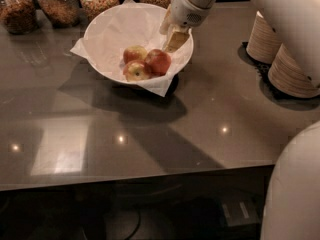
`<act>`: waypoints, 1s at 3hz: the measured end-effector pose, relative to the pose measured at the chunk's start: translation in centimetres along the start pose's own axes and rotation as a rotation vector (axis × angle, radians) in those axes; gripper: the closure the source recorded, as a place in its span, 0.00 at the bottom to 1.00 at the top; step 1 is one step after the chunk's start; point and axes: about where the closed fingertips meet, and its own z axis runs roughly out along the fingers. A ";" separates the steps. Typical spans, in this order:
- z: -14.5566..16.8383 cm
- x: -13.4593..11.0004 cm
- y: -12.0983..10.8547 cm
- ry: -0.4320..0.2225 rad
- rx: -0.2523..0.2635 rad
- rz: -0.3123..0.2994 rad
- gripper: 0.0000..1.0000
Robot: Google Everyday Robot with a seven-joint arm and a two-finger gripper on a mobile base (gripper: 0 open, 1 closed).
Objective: Pick apple from white bowl
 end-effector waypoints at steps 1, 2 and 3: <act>0.9 0.0 0.1 -0.009 -0.017 0.008 0.48; 2.0 -0.3 0.7 -0.024 -0.050 0.017 0.39; 2.7 -0.4 1.2 -0.032 -0.071 0.022 0.37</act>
Offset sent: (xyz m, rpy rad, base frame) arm -0.0030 0.0143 -0.0267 0.0317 0.0870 0.0198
